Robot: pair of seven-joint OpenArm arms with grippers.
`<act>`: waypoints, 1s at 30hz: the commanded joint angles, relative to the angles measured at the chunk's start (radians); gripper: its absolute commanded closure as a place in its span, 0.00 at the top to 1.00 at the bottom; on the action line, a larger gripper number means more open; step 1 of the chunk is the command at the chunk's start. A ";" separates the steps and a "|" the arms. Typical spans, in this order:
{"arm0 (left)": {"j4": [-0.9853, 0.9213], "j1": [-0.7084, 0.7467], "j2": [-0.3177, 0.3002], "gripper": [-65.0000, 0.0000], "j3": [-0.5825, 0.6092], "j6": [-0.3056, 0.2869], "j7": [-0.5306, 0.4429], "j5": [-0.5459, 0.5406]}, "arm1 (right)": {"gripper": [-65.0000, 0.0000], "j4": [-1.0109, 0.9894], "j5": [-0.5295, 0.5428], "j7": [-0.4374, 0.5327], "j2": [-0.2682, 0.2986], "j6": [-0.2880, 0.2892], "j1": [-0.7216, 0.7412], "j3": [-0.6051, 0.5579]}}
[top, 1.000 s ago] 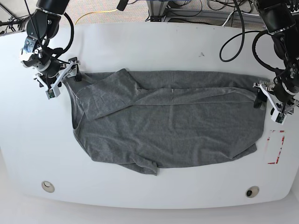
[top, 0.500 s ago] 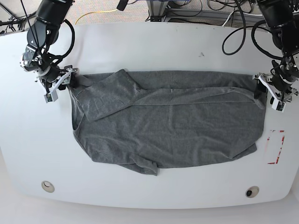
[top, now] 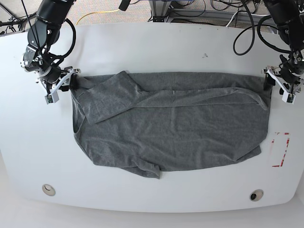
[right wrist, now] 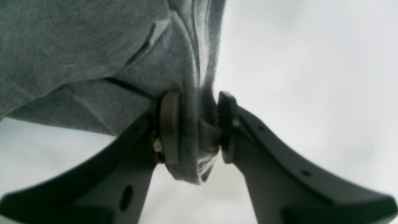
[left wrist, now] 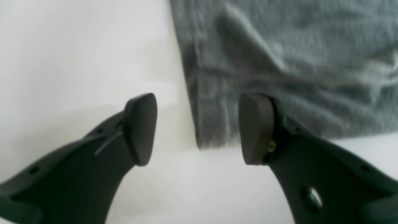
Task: Fold the T-shirt properly
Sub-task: 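Pull the shoulder edges apart with both grippers to smooth the shirt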
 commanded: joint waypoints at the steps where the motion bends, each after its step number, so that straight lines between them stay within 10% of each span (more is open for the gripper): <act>1: -0.005 -0.015 -0.025 0.59 0.004 -0.001 -0.022 -0.012 | 0.36 0.004 -0.017 -0.032 0.008 0.000 0.003 0.001; 10: -0.100 -0.019 -0.023 0.59 0.035 -0.001 -0.022 -0.011 | 0.35 0.002 -0.017 -0.031 0.008 0.000 0.001 0.001; 15: -0.151 -0.035 -0.023 0.57 0.067 -0.001 -0.023 -0.006 | 0.13 0.002 -0.017 -0.031 0.008 0.000 0.001 0.001; 21: -0.177 -0.035 -0.023 0.00 0.067 -0.001 -0.025 -0.006 | 0.00 0.005 -0.017 -0.034 0.008 0.000 0.000 0.000; 30: 0.015 0.103 -0.015 0.00 -0.003 -0.001 0.043 -0.007 | 0.00 0.134 -0.017 -0.061 0.019 0.000 -0.134 0.011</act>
